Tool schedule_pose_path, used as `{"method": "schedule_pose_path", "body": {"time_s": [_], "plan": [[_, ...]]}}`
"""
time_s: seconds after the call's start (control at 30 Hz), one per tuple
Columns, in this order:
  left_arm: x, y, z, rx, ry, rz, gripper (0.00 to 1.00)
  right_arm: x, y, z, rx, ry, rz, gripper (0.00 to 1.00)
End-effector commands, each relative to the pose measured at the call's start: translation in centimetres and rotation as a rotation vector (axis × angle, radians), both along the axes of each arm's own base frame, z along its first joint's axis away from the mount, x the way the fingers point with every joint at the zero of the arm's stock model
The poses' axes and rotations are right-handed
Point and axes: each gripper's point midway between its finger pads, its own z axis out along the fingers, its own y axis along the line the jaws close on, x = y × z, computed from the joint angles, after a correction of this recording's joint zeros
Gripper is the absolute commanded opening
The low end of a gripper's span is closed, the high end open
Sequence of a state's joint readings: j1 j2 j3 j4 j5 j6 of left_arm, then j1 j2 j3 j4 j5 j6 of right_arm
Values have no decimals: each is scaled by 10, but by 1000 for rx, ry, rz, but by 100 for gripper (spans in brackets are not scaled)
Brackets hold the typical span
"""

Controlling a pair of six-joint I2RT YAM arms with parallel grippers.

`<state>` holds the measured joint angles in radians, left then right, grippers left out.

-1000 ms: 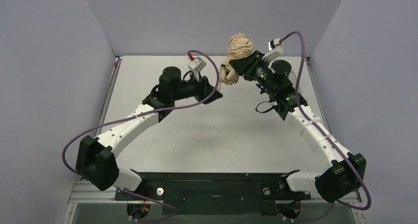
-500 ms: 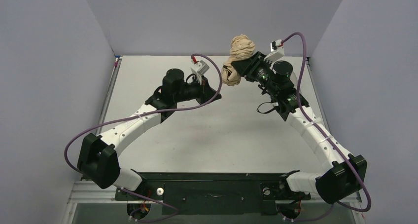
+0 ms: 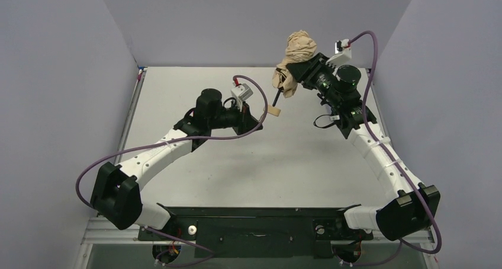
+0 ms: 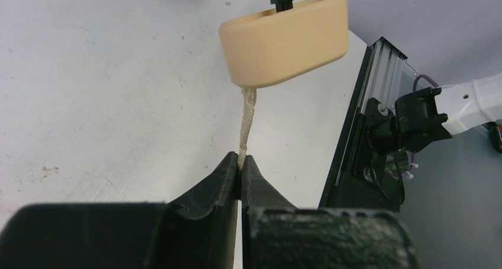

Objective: Open the umbrella

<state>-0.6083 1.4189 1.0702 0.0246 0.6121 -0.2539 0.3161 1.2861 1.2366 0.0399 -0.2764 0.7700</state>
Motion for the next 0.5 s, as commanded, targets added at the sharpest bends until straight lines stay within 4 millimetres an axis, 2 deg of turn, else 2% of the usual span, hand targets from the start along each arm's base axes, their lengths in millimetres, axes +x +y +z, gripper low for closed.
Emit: {"method": "schedule_pose_path", "body": {"time_s": [0.0,0.1,0.17,0.2,0.23,0.3,0.37,0.43,0.47], "plan": [[-19,9,-12,54,20,-64,0,0,-16,101,85,-300,-54,0],[-19,11,-12,67,9,-73,0,3,-18,104,77,-316,-67,0],[-17,14,-4,74,-31,-76,1,3,-18,107,65,-327,-71,0],[-13,15,7,67,-64,-68,6,3,-18,106,59,-325,-75,0],[-9,18,20,54,-97,-37,24,3,-18,105,43,-328,-79,0],[5,20,57,9,-181,34,47,0,-16,100,15,-322,-84,0],[14,21,84,-26,-240,81,56,-1,-13,87,-14,-301,-88,0],[22,20,105,-54,-271,123,60,-3,-11,78,-38,-283,-99,0],[23,18,109,-56,-274,126,61,-5,-11,77,-47,-284,-109,0]]}}
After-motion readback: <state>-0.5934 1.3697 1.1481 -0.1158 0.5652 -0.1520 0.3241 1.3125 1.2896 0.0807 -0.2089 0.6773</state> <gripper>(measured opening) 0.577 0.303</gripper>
